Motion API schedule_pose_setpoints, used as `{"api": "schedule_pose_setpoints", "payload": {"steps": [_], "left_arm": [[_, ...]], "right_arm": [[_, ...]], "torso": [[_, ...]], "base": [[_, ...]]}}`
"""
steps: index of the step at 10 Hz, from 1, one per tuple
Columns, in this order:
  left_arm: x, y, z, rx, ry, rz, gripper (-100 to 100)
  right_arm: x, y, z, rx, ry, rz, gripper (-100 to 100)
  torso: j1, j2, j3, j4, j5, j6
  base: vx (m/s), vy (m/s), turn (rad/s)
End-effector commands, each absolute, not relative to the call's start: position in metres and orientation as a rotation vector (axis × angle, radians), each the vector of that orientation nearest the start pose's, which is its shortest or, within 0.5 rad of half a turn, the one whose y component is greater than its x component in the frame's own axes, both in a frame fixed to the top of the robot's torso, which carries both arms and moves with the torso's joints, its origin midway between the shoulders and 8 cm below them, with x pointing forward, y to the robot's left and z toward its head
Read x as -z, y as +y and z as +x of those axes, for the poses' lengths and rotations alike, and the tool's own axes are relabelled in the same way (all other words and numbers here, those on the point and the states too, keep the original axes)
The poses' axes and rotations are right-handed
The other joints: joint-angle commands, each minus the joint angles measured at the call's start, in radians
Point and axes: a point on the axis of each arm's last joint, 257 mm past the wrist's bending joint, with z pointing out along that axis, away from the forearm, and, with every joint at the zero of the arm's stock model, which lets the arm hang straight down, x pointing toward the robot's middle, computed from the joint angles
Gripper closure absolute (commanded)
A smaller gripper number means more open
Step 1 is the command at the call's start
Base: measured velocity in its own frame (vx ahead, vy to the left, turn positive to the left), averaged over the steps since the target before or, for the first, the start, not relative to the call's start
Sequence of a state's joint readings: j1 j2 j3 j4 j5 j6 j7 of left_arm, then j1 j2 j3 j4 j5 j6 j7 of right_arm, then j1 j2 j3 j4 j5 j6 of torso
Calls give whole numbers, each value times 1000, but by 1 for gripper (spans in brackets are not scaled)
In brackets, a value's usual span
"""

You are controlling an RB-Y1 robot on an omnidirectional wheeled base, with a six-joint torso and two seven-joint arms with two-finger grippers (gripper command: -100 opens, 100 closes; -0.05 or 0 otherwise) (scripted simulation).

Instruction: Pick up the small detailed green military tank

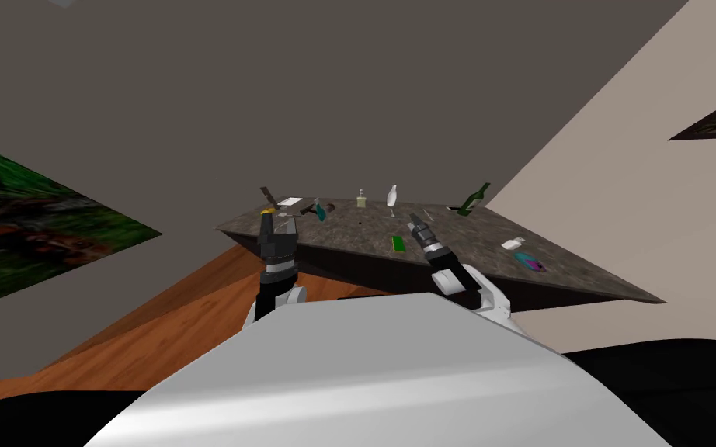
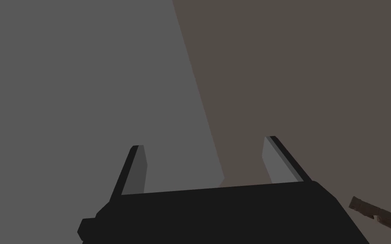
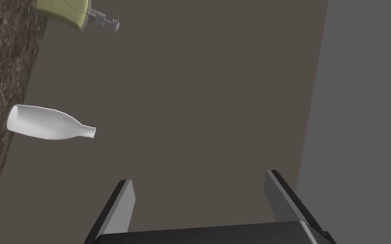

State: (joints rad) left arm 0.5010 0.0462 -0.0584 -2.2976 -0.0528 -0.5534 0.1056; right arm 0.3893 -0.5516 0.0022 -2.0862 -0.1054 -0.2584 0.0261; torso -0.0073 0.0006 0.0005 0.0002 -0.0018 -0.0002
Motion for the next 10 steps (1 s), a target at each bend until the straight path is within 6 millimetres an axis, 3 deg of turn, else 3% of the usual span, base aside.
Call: {"api": "schedule_pose_setpoints", "payload": {"steps": [1,4,5,6,7,8,9,10], "left_arm": [[-40,246,334,1447,613,-583,0],[-40,246,334,1446,613,-583,0],[-40,246,334,1446,613,-583,0],[-40,246,334,1446,613,-583,0],[-40,246,334,1447,613,-583,0],[-40,246,334,1446,613,-583,0],[-40,246,334,1447,613,-583,0],[-40,246,334,1446,613,-583,0]], "right_arm": [[82,-285,425,-1127,1269,543,-100],[106,-303,438,-1065,1370,556,-100],[105,-304,438,-1055,1385,537,-100],[119,-314,443,-1025,1428,557,-100],[118,-315,443,-1014,1443,537,-100],[133,-326,447,-981,1489,557,-100],[132,-327,447,-970,1502,540,-100],[148,-339,449,-935,1547,563,-100]], "torso": [[0,0,0,0,0,0],[1,0,0,0,0,1],[1,0,0,0,0,0],[2,-1,0,0,0,1],[2,-1,-1,0,0,0],[3,-2,-1,0,0,1],[3,-2,-1,0,0,0],[4,-2,-1,0,1,1]], "base": [[-41,-75,126],[-55,-76,186],[-50,-60,141],[-46,-59,264],[-36,-51,134],[-40,-47,273],[-31,-37,124],[-29,-29,206]]}}
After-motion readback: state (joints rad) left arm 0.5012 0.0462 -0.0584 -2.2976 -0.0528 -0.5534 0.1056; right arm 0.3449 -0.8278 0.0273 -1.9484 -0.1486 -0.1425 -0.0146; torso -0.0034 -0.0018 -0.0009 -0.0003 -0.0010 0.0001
